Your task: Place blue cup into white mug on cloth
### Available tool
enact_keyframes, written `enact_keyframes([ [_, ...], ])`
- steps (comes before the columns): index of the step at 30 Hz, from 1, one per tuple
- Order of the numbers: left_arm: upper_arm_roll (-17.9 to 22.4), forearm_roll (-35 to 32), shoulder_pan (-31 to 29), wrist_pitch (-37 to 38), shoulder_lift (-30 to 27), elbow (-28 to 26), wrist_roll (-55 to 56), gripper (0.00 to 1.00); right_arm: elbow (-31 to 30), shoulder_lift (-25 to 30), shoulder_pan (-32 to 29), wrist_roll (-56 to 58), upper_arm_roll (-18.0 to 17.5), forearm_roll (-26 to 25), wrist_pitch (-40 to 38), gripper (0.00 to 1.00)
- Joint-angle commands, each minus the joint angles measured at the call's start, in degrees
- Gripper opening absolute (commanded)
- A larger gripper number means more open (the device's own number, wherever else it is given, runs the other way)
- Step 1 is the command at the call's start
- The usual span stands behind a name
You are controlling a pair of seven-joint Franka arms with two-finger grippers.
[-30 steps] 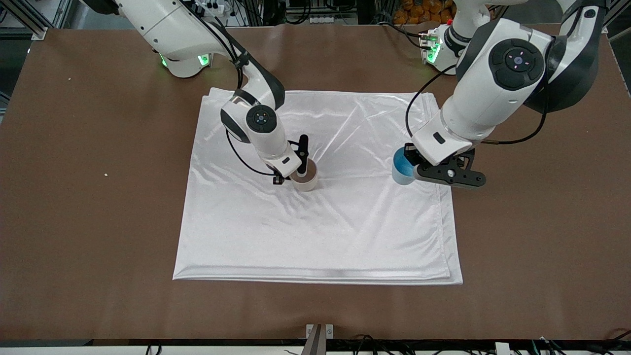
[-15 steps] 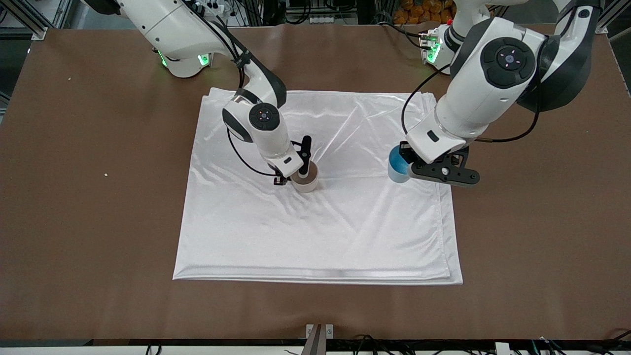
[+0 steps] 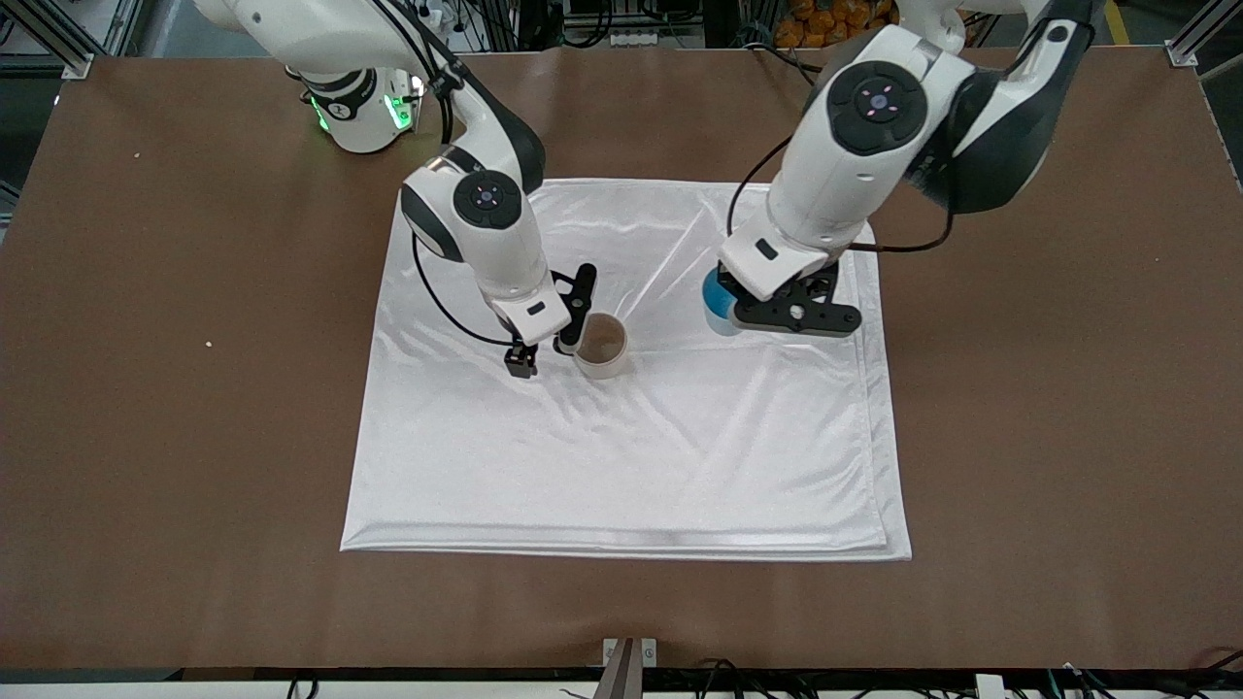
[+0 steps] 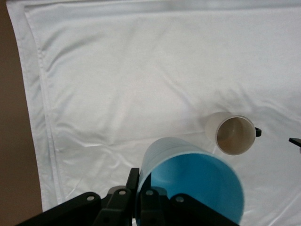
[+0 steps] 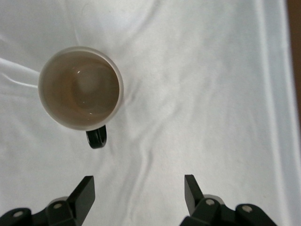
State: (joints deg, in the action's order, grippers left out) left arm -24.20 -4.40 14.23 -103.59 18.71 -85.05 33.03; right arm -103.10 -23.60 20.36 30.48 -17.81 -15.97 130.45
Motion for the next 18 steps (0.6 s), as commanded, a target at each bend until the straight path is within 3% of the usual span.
enact_keyframes([
  [1,0.12,-0.7,2.99,-0.65,1.85,0.68,5.02,0.0,-1.67,7.68,-2.16,-2.61,-0.3,-0.55,-3.97,0.86],
  [13,0.65,-0.79,9.49,-10.49,7.3,0.94,13.46,0.0,-1.58,18.67,-9.63,-2.62,-0.3,4.28,-11.88,0.91],
  [18,0.65,-4.04,11.87,-13.92,10.11,1.2,16.45,0.0,-1.58,21.92,-12.36,-2.96,-0.21,5.69,-13.99,0.91],
])
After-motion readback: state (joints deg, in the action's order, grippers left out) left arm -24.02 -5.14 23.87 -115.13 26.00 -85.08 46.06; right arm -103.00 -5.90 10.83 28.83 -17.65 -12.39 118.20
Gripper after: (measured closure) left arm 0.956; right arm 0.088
